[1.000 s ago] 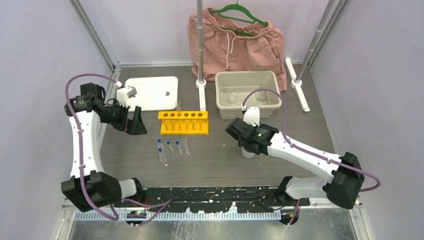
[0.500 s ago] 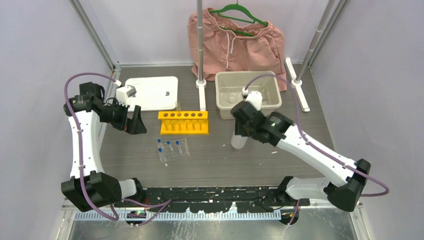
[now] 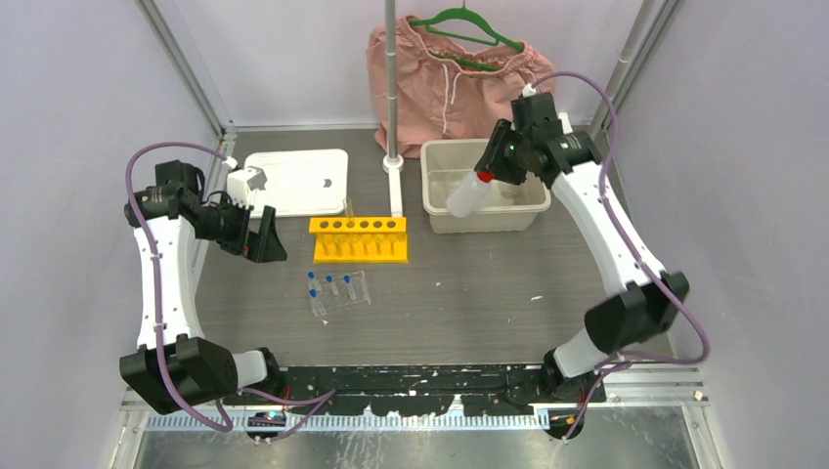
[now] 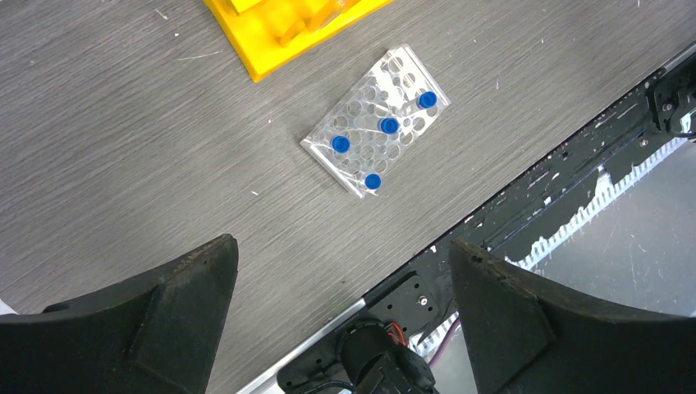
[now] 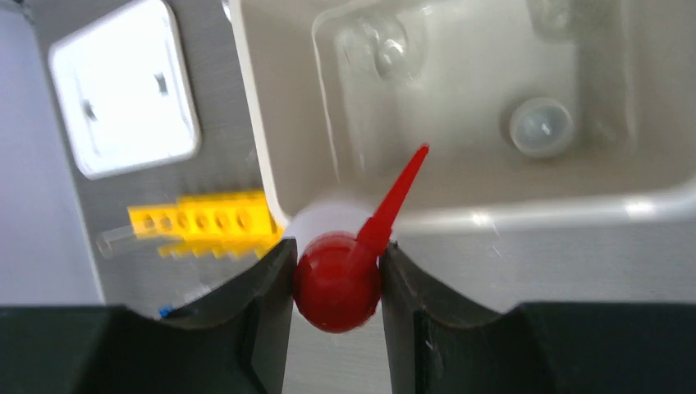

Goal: Organize the chemistry lab equipment

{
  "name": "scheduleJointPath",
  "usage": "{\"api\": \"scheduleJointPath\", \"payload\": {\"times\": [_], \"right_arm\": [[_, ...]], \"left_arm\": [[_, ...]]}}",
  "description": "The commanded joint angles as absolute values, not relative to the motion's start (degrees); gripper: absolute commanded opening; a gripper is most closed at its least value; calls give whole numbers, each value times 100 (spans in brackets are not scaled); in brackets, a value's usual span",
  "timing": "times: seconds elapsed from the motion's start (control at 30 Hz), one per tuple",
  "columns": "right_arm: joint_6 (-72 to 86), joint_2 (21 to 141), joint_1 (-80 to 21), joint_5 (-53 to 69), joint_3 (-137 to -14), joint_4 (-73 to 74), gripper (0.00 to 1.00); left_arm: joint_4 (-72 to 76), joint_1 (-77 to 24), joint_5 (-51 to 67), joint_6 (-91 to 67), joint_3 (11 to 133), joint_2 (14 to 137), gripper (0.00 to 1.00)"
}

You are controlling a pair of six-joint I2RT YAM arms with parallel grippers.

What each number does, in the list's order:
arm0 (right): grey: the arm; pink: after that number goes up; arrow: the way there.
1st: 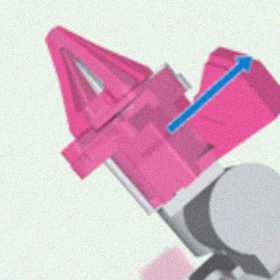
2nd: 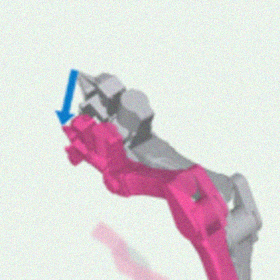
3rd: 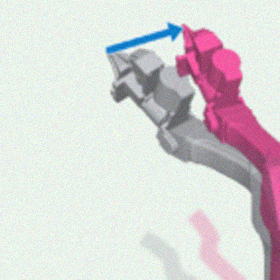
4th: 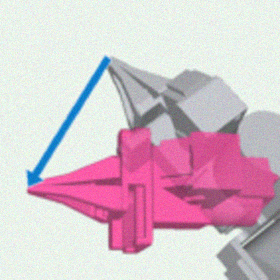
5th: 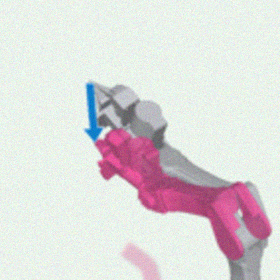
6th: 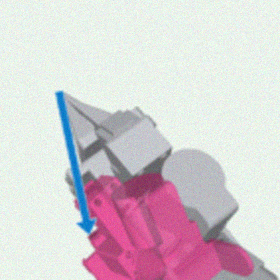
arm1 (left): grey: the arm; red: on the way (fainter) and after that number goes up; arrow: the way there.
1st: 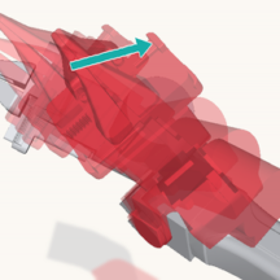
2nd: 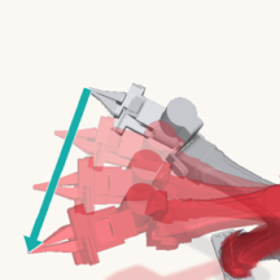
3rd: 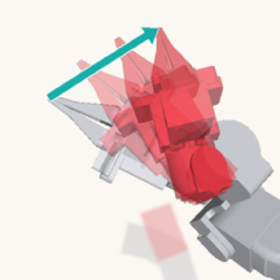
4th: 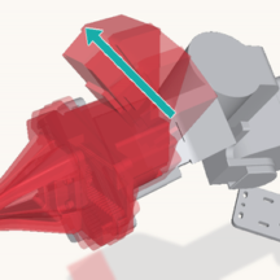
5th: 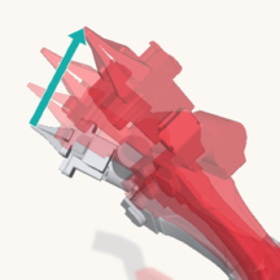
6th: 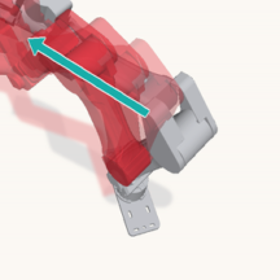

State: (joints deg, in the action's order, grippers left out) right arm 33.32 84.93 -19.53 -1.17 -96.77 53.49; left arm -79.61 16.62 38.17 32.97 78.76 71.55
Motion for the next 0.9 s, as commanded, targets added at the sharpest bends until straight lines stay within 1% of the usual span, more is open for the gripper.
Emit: {"api": "scheduleJointPath", "payload": {"times": [0.0,0.17,0.33,0.43,0.5,0.6,0.87], "right_arm": [[3309,9255,-1639,655,-10026,4948,6],[3470,10043,-1374,1022,-10235,4766,3],[3669,10439,-1280,1311,-10306,4576,2],[3951,10626,-1128,1790,-10312,4436,1],[4172,10687,-986,2127,-10273,4328,1],[4356,10621,-852,2320,-10212,4204,1],[4930,10503,-517,2082,-10188,3834,1]], "left_arm": [[-8046,1703,3955,3276,8104,7040,99],[-8014,1704,3887,3317,8089,7078,100],[-7972,1699,3933,3299,8081,7225,99],[-7942,1703,3943,3282,8053,7274,99],[-7922,1698,3929,3279,8027,7277,99],[-7866,1699,3901,3294,7969,7260,99],[-7759,1701,3943,3240,7959,7374,98]]}}
